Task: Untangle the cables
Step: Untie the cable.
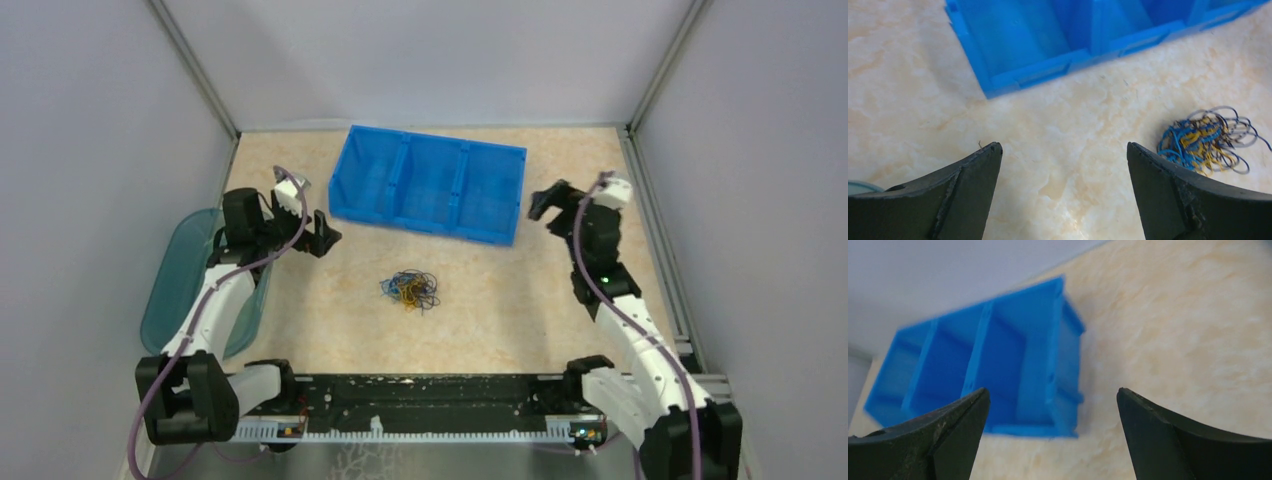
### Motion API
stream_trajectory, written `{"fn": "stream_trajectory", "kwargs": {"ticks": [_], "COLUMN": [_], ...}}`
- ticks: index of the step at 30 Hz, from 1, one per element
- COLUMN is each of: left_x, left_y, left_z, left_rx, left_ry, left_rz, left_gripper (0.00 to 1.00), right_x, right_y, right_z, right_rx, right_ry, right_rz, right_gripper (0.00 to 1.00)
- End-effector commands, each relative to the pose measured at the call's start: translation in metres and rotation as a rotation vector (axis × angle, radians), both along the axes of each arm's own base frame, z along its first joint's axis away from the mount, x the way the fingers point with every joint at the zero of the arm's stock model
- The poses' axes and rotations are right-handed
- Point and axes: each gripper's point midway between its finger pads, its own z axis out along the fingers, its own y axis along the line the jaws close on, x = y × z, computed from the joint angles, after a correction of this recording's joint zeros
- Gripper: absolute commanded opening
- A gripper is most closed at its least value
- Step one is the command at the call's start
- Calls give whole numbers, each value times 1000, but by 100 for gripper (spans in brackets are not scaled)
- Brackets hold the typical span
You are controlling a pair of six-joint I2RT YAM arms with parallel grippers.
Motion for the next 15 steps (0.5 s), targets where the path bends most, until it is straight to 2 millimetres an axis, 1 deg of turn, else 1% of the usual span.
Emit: {"fn": "stream_trajectory", "kwargs": {"ticks": [1, 3, 5, 6, 9, 11, 15], "left_x": [-35, -41, -46, -46, -47, -48, -46], "left_y": [-16, -21, -25, -26, -28, -30, -32], "left_z": [-13, -16, -19, -21, -22, -25, -31], "left_rx": [12, 12, 10, 10, 7, 4, 4], "left_ry": [75, 87, 95, 99, 96, 102, 113], "left_rz": [-177, -224, -259, -266, -290, -304, -321], "left_gripper": [100, 100, 100, 100, 100, 100, 100], "right_x": [-18, -35, -50, -56, -69, -79, -90], "right_y": [111, 153, 192, 207, 247, 273, 310], "right_z": [-13, -18, -28, -34, -58, -66, -90], "right_rx": [-174, -236, -226, -216, -247, -280, -297], "right_ry": [118, 117, 131, 148, 201, 205, 252], "right_rz": [425, 560, 733, 798, 938, 1018, 1140], "right_gripper": [99, 98, 92, 89, 84, 84, 83]}}
